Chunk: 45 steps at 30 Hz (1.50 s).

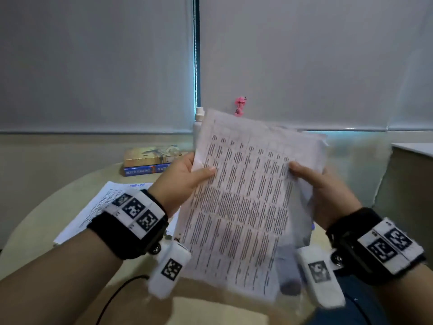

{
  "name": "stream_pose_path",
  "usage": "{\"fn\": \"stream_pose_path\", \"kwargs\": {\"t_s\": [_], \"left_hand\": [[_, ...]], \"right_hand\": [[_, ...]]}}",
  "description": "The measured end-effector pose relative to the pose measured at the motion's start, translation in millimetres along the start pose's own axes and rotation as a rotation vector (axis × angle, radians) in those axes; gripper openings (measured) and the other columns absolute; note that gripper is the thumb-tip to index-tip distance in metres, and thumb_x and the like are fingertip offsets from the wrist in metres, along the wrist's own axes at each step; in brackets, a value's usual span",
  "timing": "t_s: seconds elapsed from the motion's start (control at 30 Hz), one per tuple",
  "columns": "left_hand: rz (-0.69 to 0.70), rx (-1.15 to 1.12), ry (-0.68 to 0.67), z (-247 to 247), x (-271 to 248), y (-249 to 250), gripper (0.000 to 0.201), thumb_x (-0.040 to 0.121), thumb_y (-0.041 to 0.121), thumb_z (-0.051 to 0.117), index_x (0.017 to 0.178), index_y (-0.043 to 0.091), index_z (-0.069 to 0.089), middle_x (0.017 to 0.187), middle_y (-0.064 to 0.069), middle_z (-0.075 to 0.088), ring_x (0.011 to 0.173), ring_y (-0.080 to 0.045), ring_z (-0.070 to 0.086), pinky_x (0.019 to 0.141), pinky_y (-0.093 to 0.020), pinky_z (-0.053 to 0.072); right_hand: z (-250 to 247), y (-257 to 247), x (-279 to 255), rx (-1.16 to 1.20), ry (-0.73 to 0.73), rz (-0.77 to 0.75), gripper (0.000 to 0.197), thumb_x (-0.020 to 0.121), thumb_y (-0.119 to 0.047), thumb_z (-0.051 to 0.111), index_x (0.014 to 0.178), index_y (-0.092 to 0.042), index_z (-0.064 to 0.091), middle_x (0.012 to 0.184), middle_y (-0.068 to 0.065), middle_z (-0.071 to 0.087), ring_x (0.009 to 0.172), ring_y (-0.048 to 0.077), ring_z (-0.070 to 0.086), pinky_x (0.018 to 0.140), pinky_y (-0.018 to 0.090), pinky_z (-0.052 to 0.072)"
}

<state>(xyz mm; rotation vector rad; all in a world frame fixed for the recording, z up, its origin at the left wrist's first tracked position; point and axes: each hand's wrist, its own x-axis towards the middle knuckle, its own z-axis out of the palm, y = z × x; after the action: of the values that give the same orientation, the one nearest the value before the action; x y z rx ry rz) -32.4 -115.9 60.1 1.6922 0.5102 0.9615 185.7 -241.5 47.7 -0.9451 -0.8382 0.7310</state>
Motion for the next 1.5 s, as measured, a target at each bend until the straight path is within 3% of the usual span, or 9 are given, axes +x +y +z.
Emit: {"fn": "stream_pose_path", "kwargs": {"t_s": [0.23, 0.37, 0.47, 0.67, 0.77, 0.93, 1.07, 1.23, 1.5], "left_hand": [[0.017, -0.057, 0.049, -5.8, 3.6, -0.4, 0.019, 0.09, 0.004, 0.055, 0.105, 0.015, 0.06, 0.101, -0.009, 0.072, 0.09, -0.025, 0.07, 0.08, -0.042, 0.058], [0.226, -0.012, 0.12, -2.2, 7.7, 8.5, 0.039, 0.09, -0.003, 0.054, 0.112, 0.029, 0.049, 0.101, -0.003, 0.067, 0.088, -0.022, 0.071, 0.072, -0.04, 0.06], [0.391, 0.014, 0.124, -1.8, 3.4, 20.4, 0.057, 0.09, -0.005, 0.054, 0.122, 0.041, 0.039, 0.097, -0.004, 0.061, 0.082, -0.018, 0.07, 0.066, -0.033, 0.06], [0.45, 0.027, 0.172, -1.6, 2.7, 26.1, 0.028, 0.09, 0.0, 0.057, 0.099, 0.025, 0.049, 0.087, -0.001, 0.063, 0.076, -0.015, 0.069, 0.061, -0.028, 0.057], [0.479, 0.018, 0.164, 0.4, 4.6, 27.4, 0.026, 0.091, 0.001, 0.056, 0.098, 0.026, 0.051, 0.089, 0.0, 0.063, 0.077, -0.019, 0.068, 0.062, -0.03, 0.057], [0.502, 0.011, 0.189, 1.1, 7.5, 27.6, 0.017, 0.093, 0.004, 0.054, 0.091, 0.021, 0.055, 0.092, -0.002, 0.062, 0.081, -0.014, 0.066, 0.066, -0.027, 0.057], [0.51, 0.006, 0.244, -0.2, 10.7, 24.6, 0.02, 0.093, 0.002, 0.054, 0.088, 0.022, 0.056, 0.085, 0.009, 0.061, 0.074, -0.006, 0.063, 0.067, -0.025, 0.054], [0.514, 0.059, 0.277, 1.3, 10.9, 25.3, 0.016, 0.097, 0.008, 0.05, 0.095, 0.018, 0.063, 0.092, 0.011, 0.065, 0.085, -0.004, 0.064, 0.077, -0.024, 0.055], [0.493, 0.077, 0.309, 3.7, 9.1, 27.2, 0.022, 0.1, 0.014, 0.042, 0.093, 0.02, 0.062, 0.085, 0.01, 0.067, 0.079, -0.005, 0.066, 0.071, -0.024, 0.055]], "right_hand": [[7.8, 9.7, 3.0, -0.166, -0.022, -0.018, 0.036, 0.054, -0.023, 0.076, 0.084, -0.004, 0.07, 0.082, 0.015, 0.074, 0.071, 0.025, 0.071, 0.059, 0.029, 0.055], [15.8, 3.1, 0.4, -0.289, -0.012, -0.106, 0.003, 0.079, -0.009, 0.067, 0.078, -0.006, 0.067, 0.062, 0.002, 0.072, 0.052, 0.011, 0.067, 0.047, 0.018, 0.049], [23.3, -8.6, -7.8, -0.36, -0.002, -0.173, 0.002, 0.083, -0.005, 0.063, 0.083, -0.005, 0.066, 0.056, -0.006, 0.069, 0.046, 0.003, 0.063, 0.041, 0.013, 0.045], [34.9, -25.8, -14.3, -0.38, -0.018, -0.56, 0.049, 0.082, 0.006, 0.061, 0.12, -0.018, 0.042, 0.094, -0.013, 0.061, 0.071, -0.006, 0.064, 0.062, 0.009, 0.051], [39.5, -31.7, -7.5, -0.504, 0.025, -0.705, 0.033, 0.087, 0.002, 0.059, 0.11, -0.019, 0.052, 0.106, -0.005, 0.059, 0.077, -0.01, 0.057, 0.069, 0.006, 0.045], [35.9, -30.0, 3.2, -0.521, 0.088, -0.723, 0.027, 0.088, -0.001, 0.058, 0.086, -0.028, 0.061, 0.081, -0.026, 0.065, 0.082, -0.011, 0.056, 0.074, 0.006, 0.042], [33.0, -26.9, 7.8, -0.506, 0.116, -0.708, 0.025, 0.086, -0.004, 0.062, 0.072, -0.024, 0.056, 0.065, -0.025, 0.061, 0.066, -0.008, 0.053, 0.064, 0.006, 0.041], [34.7, -27.6, 8.7, -0.45, 0.1, -0.716, 0.022, 0.086, -0.006, 0.062, 0.076, -0.025, 0.057, 0.066, -0.023, 0.061, 0.065, -0.007, 0.053, 0.063, 0.008, 0.041], [34.4, -25.0, 8.5, -0.44, 0.065, -0.702, 0.025, 0.087, -0.002, 0.057, 0.079, -0.025, 0.063, 0.073, -0.02, 0.064, 0.076, -0.002, 0.055, 0.071, 0.011, 0.043]]}}
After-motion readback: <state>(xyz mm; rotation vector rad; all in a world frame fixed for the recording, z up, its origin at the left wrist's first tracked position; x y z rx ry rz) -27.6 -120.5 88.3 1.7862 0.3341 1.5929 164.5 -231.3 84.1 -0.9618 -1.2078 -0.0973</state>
